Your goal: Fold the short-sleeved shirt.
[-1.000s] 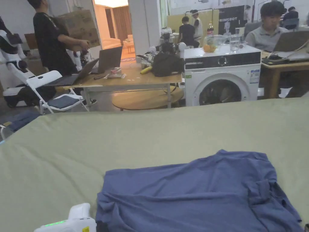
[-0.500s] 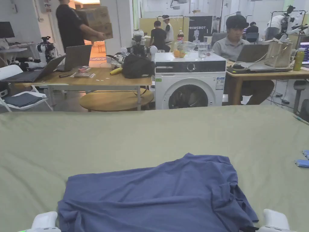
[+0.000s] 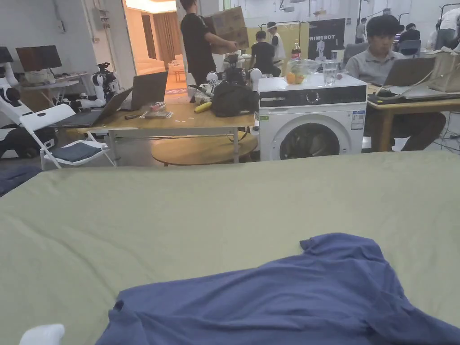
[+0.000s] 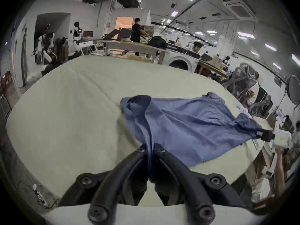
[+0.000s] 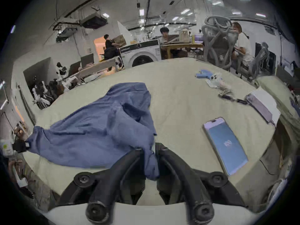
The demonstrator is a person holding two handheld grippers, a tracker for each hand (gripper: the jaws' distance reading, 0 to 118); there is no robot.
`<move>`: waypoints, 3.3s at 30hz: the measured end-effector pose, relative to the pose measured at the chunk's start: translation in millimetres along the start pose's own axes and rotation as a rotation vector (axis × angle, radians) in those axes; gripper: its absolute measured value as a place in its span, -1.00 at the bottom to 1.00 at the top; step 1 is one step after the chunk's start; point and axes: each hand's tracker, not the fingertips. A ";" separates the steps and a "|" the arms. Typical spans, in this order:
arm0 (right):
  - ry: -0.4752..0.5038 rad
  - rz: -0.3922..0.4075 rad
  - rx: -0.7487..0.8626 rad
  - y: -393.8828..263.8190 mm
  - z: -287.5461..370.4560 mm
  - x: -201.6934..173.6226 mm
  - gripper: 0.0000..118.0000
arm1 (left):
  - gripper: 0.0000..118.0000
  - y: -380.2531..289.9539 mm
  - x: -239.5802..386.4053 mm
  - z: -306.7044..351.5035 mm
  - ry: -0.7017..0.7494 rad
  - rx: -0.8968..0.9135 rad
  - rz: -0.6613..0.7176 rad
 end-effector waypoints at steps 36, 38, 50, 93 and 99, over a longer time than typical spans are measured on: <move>0.322 0.265 0.236 12.0 34.4 -84.2 -1.00 | -1.00 23.3 53.9 61.5 -0.047 0.362 0.016; 0.333 0.258 0.225 11.5 30.1 -80.0 -1.00 | -0.97 47.6 37.0 32.8 -0.007 0.280 -0.021; 0.259 0.237 0.107 9.3 7.0 -38.0 -1.00 | 0.00 121.7 -46.1 -210.3 0.135 -0.271 0.205; 0.175 0.174 -0.084 36.8 11.0 30.8 -1.00 | -1.00 2.6 -32.7 1.5 -0.045 -0.059 -0.015; 0.152 0.171 -0.124 -2.9 -6.6 38.2 -1.00 | -0.93 -27.6 -42.0 -18.7 -0.039 -0.069 0.027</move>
